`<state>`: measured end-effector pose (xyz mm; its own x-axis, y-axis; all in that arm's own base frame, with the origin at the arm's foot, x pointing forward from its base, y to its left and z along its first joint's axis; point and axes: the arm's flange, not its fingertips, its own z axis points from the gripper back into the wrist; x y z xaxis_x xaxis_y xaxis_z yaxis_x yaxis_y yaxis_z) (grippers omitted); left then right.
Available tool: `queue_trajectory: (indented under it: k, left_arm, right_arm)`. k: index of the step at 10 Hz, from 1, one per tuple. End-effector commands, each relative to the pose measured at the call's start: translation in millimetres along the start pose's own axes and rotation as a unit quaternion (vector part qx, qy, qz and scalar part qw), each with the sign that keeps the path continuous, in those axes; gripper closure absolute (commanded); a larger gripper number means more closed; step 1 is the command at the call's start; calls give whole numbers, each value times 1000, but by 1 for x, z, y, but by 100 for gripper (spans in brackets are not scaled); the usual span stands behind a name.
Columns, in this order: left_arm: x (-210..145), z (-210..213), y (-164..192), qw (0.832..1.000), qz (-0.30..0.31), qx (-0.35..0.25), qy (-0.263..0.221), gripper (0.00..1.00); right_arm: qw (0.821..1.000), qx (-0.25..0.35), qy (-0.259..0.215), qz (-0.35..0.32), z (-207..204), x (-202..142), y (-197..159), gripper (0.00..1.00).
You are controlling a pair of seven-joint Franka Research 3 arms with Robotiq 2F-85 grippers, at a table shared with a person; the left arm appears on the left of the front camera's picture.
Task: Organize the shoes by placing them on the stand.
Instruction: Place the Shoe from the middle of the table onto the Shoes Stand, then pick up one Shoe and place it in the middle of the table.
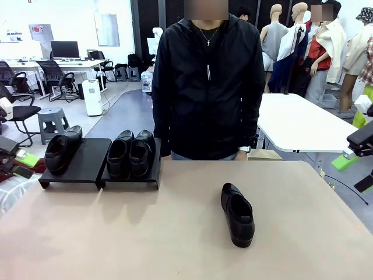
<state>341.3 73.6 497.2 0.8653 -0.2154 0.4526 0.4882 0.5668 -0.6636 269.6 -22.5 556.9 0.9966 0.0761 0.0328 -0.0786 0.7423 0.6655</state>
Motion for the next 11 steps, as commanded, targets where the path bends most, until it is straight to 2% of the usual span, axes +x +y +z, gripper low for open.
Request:
queue_trajectory:
  k: [1,10,11]
  left_arm:
    - [-3,4,2,1000,-8,0,0,0]
    - [-3,4,2,1000,-8,0,0,0]
    - [-3,4,2,1000,-8,0,0,0]
  right_arm:
    - [1000,9,0,12,3,1,0,0]
    - [1000,0,0,0,0,0,0,0]
    - [996,-88,15,-7,-19,24,27,0]
